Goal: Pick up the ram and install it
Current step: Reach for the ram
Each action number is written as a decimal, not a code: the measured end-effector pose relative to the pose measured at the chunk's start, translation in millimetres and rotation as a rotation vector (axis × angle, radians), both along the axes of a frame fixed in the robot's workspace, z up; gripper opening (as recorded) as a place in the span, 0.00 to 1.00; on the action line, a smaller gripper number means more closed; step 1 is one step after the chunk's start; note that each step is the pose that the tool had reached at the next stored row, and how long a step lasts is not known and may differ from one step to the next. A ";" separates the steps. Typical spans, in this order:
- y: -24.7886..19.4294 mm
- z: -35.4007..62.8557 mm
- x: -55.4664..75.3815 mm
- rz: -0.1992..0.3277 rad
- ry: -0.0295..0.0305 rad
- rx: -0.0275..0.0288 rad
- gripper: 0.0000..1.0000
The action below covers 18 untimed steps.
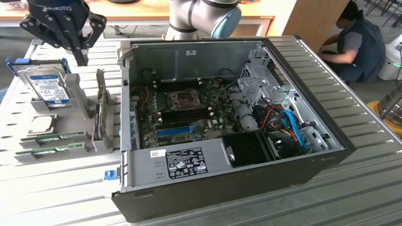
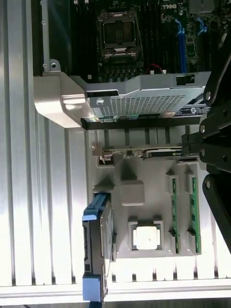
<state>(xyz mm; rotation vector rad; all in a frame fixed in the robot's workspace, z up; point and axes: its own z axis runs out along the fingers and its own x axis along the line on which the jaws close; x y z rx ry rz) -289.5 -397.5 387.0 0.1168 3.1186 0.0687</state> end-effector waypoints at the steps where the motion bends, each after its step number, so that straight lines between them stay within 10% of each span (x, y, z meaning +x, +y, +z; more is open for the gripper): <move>1: 0.0 -0.1 -2.7 0.000 0.0000 0.0000 0.11; 18: 0.5 -1.9 -45.2 0.000 0.0024 0.0000 0.11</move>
